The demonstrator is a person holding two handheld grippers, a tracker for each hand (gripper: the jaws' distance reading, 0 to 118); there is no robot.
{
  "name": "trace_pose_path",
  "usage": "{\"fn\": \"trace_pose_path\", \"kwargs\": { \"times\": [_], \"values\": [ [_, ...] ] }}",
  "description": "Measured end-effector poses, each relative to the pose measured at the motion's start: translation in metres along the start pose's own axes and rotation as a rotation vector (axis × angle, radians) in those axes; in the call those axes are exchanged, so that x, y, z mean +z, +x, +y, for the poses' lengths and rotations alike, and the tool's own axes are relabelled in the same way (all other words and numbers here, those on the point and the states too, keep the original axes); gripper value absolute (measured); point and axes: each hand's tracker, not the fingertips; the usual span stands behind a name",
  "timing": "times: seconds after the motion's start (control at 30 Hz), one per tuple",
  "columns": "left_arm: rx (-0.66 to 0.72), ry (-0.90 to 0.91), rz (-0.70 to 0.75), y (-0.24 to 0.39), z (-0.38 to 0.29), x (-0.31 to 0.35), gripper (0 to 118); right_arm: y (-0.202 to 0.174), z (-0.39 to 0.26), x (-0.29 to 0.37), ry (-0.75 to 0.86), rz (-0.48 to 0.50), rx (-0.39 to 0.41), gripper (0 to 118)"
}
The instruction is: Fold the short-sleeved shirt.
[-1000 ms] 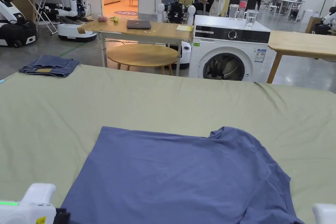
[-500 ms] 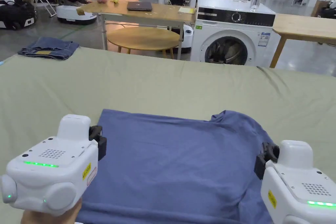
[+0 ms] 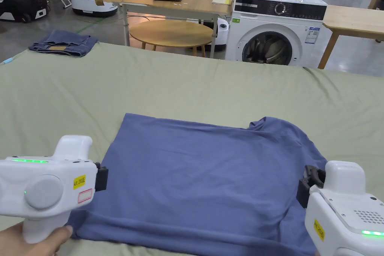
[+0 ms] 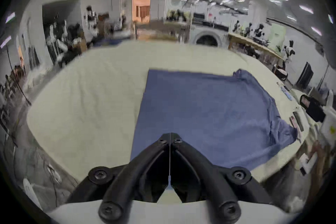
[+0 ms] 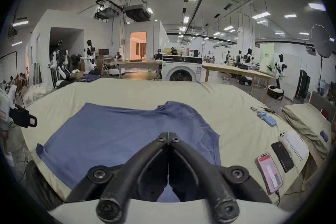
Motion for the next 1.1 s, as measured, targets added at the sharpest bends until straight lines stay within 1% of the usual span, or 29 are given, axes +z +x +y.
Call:
{"fn": "trace_pose_path", "kwargs": {
  "times": [0.1, 0.13, 0.17, 0.2, 0.27, 0.3, 0.33, 0.5, 0.53, 0.57, 0.6, 0.63, 0.7, 0.73, 0.8, 0.83, 0.93, 0.97, 1.0, 1.07, 1.1],
  "values": [
    [0.026, -0.089, 0.005, -0.021, -0.006, -0.005, 1, 0.003, -0.005, -0.001, -0.028, -0.008, 0.012, 0],
    [0.032, -0.105, 0.007, -0.025, -0.007, -0.006, 12, 0.004, -0.007, -0.001, -0.033, -0.006, 0.013, 0],
    [0.041, -0.144, 0.015, -0.031, -0.009, -0.009, 32, 0.005, -0.009, -0.002, -0.046, -0.007, 0.017, 0],
    [0.048, -0.166, 0.029, -0.033, -0.012, -0.011, 42, 0.006, -0.011, -0.003, -0.059, -0.007, 0.022, 0],
    [0.036, -0.218, 0.068, -0.040, -0.017, -0.018, 57, 0.007, -0.015, -0.004, -0.073, -0.010, 0.023, 0],
    [0.036, -0.240, 0.096, -0.043, -0.020, -0.023, 61, 0.007, -0.017, -0.004, -0.080, -0.009, 0.023, 0],
    [0.038, -0.265, 0.110, -0.045, -0.023, -0.028, 61, 0.007, -0.018, -0.005, -0.086, -0.010, 0.023, 0],
    [0.082, -0.426, 0.133, -0.059, -0.044, -0.069, 61, 0.009, -0.025, -0.005, -0.117, -0.006, 0.010, 0],
    [0.081, -0.406, 0.111, -0.058, -0.047, -0.070, 61, 0.009, -0.026, -0.005, -0.118, -0.005, 0.010, 0],
    [0.067, -0.371, 0.119, -0.056, -0.047, -0.067, 61, 0.010, -0.027, -0.003, -0.117, -0.004, 0.011, 0],
    [0.064, -0.373, 0.126, -0.052, -0.047, -0.065, 60, 0.010, -0.027, -0.002, -0.118, -0.006, 0.011, 0],
    [0.041, -0.368, 0.137, -0.048, -0.047, -0.064, 57, 0.011, -0.027, -0.002, -0.119, -0.006, 0.012, 0],
    [-0.078, -0.353, 0.145, -0.038, -0.050, -0.064, 45, 0.013, -0.028, -0.002, -0.126, -0.006, 0.008, 0],
    [-0.103, -0.352, 0.147, -0.038, -0.048, -0.065, 38, 0.014, -0.028, -0.003, -0.133, -0.009, 0.006, 0],
    [-0.095, -0.355, 0.123, -0.036, -0.046, -0.062, 3, 0.018, -0.027, -0.004, -0.154, -0.009, -0.003, 0],
    [-0.088, -0.361, 0.084, -0.036, -0.044, -0.062, 0, 0.020, -0.027, -0.004, -0.164, -0.010, -0.006, 0],
    [-0.085, -0.357, 0.094, -0.039, -0.044, -0.064, 0, 0.028, -0.023, -0.002, -0.180, -0.037, -0.005, 0],
    [-0.073, -0.353, 0.088, -0.041, -0.045, -0.064, 0, 0.034, -0.022, 0.000, -0.196, -0.061, 0.001, 5],
    [-0.055, -0.346, 0.083, -0.042, -0.046, -0.063, 0, 0.039, -0.020, 0.000, -0.220, -0.078, 0.006, 8],
    [-0.054, -0.344, 0.077, -0.043, -0.047, -0.062, 0, 0.054, -0.020, -0.004, -0.314, -0.090, 0.011, 14],
    [-0.053, -0.342, 0.075, -0.043, -0.046, -0.061, 0, 0.061, -0.021, -0.007, -0.366, -0.089, 0.009, 27]
  ]
}}
